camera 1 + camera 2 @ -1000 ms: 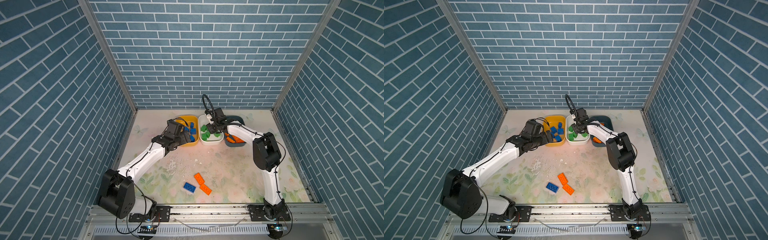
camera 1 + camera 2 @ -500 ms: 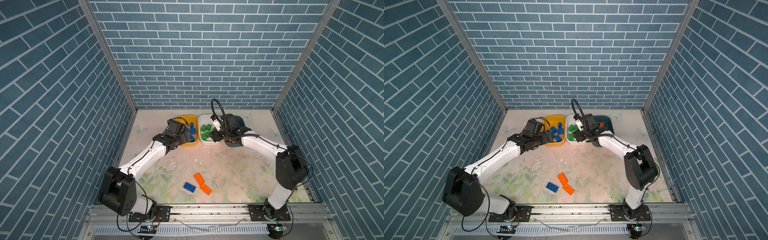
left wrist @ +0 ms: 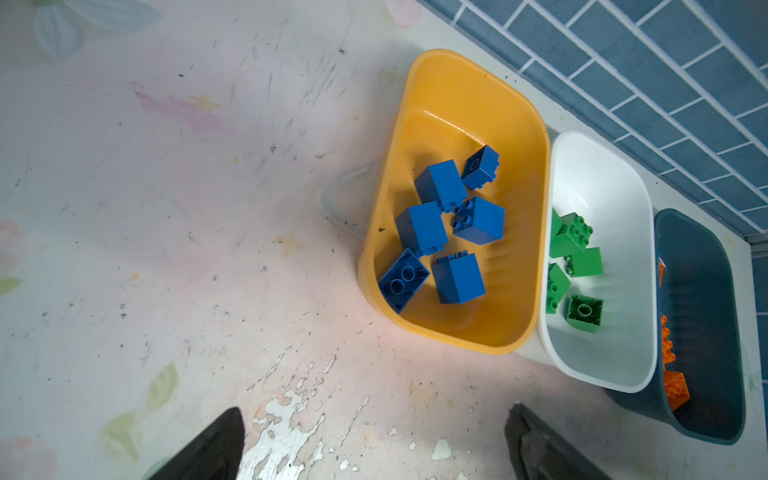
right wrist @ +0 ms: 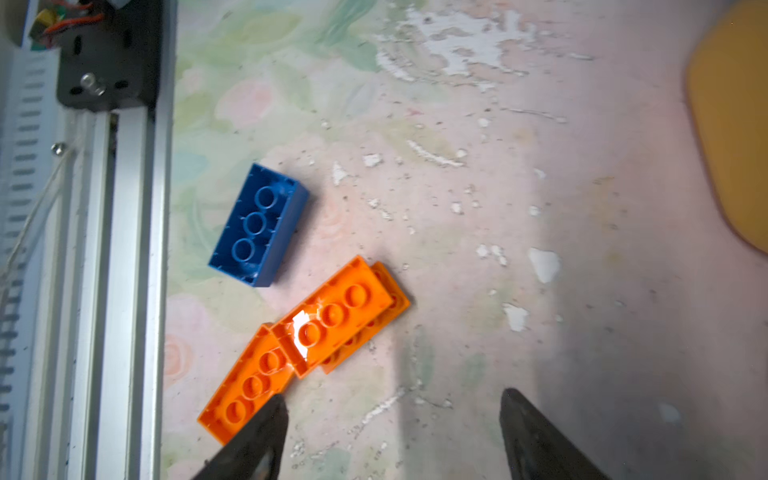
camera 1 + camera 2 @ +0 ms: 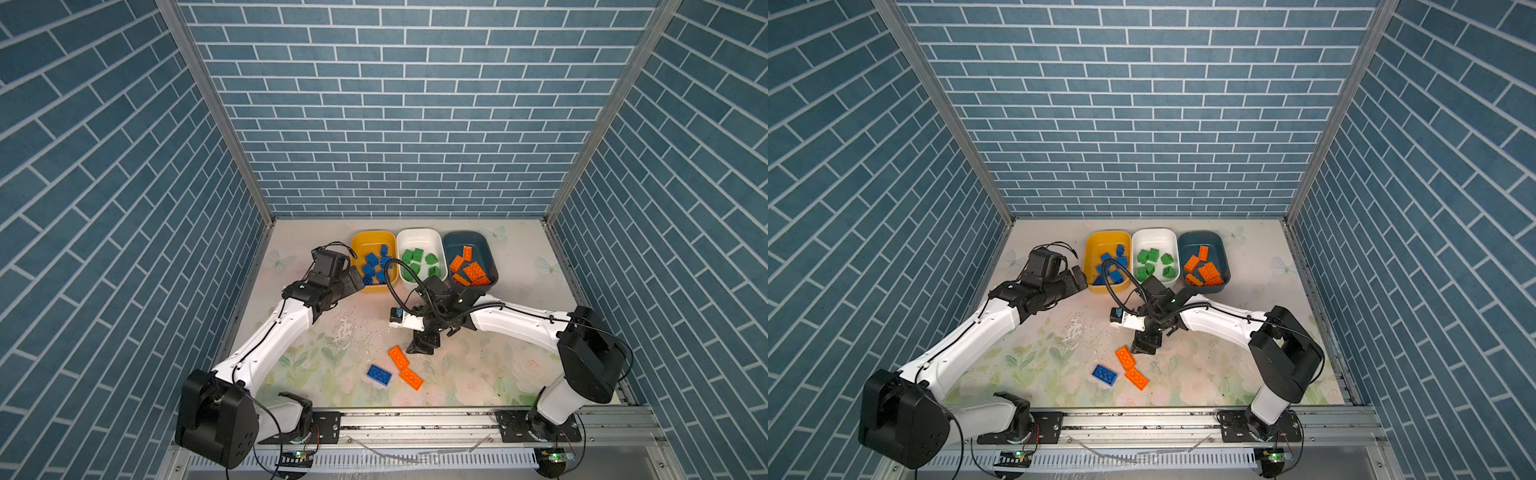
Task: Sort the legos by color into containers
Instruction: 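Grasp an orange brick with the right gripper and lift it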
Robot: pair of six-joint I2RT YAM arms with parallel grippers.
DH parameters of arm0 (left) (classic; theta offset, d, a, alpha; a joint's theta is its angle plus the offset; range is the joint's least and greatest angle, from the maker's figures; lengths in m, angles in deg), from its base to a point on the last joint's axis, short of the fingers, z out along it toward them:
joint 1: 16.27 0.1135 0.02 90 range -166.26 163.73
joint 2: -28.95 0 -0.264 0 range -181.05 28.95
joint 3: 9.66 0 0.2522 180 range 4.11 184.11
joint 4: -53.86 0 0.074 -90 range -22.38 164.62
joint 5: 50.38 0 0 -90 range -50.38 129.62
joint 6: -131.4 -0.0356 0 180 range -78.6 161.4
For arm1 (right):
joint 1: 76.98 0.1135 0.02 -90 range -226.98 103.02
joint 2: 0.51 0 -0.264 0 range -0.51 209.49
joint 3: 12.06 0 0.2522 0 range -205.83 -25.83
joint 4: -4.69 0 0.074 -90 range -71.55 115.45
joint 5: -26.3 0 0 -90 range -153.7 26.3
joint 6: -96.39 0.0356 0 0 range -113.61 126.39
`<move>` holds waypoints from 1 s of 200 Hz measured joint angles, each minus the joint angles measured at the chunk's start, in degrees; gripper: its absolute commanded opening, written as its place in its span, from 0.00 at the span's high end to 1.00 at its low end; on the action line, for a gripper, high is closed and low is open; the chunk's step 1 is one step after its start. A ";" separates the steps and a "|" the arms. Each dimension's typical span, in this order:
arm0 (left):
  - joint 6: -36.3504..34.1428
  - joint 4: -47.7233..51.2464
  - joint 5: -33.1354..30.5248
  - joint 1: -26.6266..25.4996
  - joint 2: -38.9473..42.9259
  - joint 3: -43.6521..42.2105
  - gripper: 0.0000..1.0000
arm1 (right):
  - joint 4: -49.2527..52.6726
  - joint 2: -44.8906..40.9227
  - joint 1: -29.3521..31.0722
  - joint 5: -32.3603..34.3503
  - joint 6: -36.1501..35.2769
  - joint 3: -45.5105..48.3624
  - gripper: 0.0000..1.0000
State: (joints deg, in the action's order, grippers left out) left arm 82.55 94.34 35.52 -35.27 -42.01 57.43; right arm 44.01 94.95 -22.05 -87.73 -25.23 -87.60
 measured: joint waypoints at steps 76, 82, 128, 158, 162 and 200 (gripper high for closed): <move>0.46 2.14 0.26 0.72 1.81 -2.62 0.01 | 6.64 12.20 5.31 0.44 -11.28 -9.49 0.16; 0.46 2.23 0.24 0.74 1.81 -2.64 0.01 | 6.80 12.61 5.44 0.72 -11.80 -9.92 0.16; 0.46 2.23 0.31 0.92 1.84 -2.71 0.01 | 7.72 13.70 5.55 2.91 -13.92 -10.45 0.19; 0.46 2.16 0.63 1.01 1.81 -2.82 0.01 | 7.82 14.56 5.75 3.58 -14.78 -11.13 0.28; 0.46 2.16 0.70 1.01 1.79 -2.84 0.01 | 7.82 14.56 5.77 3.63 -14.80 -11.15 0.29; 0.42 2.19 0.74 1.01 1.51 -2.95 0.01 | 7.17 14.05 5.88 4.24 -15.28 -11.34 0.43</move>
State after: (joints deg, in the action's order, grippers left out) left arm 82.96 96.53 36.27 -34.26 -40.50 54.48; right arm 51.18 109.01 -16.17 -83.49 -40.50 -98.95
